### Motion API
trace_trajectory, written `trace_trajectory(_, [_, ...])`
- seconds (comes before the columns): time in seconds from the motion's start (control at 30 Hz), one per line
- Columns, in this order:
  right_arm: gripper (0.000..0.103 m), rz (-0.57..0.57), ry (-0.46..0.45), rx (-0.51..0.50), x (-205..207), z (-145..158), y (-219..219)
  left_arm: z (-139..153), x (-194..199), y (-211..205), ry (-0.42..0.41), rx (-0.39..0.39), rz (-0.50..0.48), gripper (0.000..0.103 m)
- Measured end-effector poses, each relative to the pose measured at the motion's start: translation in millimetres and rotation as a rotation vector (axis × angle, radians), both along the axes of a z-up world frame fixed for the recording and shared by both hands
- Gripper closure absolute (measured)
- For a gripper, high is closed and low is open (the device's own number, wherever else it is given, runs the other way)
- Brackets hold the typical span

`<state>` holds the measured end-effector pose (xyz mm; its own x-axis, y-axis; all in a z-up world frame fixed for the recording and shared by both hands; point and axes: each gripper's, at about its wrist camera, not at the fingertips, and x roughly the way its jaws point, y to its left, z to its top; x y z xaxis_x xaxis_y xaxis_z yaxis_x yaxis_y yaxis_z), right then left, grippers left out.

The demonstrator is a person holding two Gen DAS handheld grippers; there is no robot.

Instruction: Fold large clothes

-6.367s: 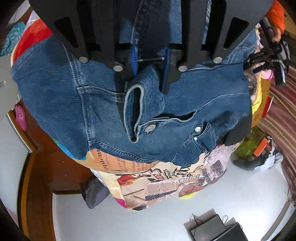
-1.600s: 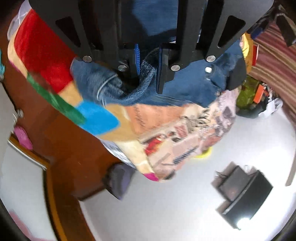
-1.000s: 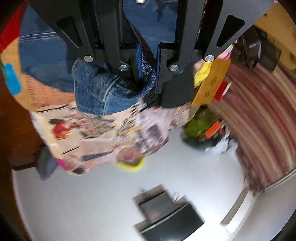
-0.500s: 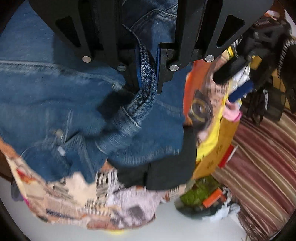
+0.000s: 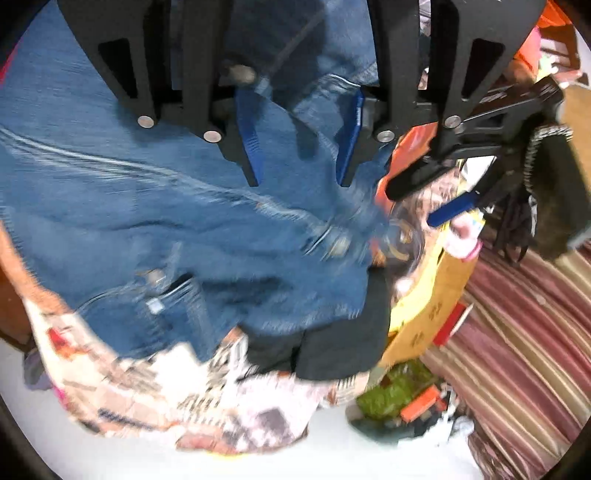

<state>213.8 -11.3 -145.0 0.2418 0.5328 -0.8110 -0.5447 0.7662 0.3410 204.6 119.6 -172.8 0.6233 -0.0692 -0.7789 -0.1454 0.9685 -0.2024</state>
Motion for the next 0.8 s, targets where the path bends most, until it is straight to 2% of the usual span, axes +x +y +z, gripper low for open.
trace_trajectory(0.2, [0.058,-0.179,-0.218,-0.070,-3.0,32.9,-74.0,-21.9,8.5,-2.4,0.080,-0.119,0.006,0.017])
trace_trajectory(0.33, [0.058,-0.303,-0.291,-0.151,-2.9,38.7,-121.7,-44.1,7.6,8.1,0.152,-0.266,0.037,0.017])
trace_trajectory(0.47, [0.057,-0.434,-0.297,-0.224,-4.9,32.1,-173.1,-60.2,6.3,14.3,0.192,-0.408,0.049,0.017])
trace_trajectory(0.57, [0.057,-0.511,-0.251,-0.214,-5.9,23.2,-202.7,-68.4,12.3,16.6,0.200,-0.528,0.047,0.021])
trace_trajectory(0.6, [0.057,-0.532,-0.234,-0.205,-6.9,20.0,-210.2,-69.4,15.0,16.7,0.198,-0.544,0.044,0.022])
trace_trajectory(0.67, [0.057,-0.578,-0.187,-0.183,-8.2,8.9,-226.7,-70.7,23.5,16.2,0.194,-0.548,0.050,0.024])
trace_trajectory(0.7, [0.057,-0.591,-0.172,-0.178,-9.4,4.7,-230.8,-71.4,29.0,15.7,0.194,-0.525,0.058,0.025])
trace_trajectory(0.73, [0.057,-0.606,-0.152,-0.171,-10.5,-0.8,-235.2,-71.3,34.7,14.9,0.197,-0.473,0.078,0.032])
trace_trajectory(0.77, [0.057,-0.616,-0.134,-0.163,-12.0,-5.6,-239.5,-70.5,38.3,14.1,0.199,-0.422,0.095,0.045])
trace_trajectory(0.8, [0.057,-0.623,-0.123,-0.157,-14.3,-8.7,-244.3,-67.9,42.1,11.2,0.203,-0.362,0.105,0.049])
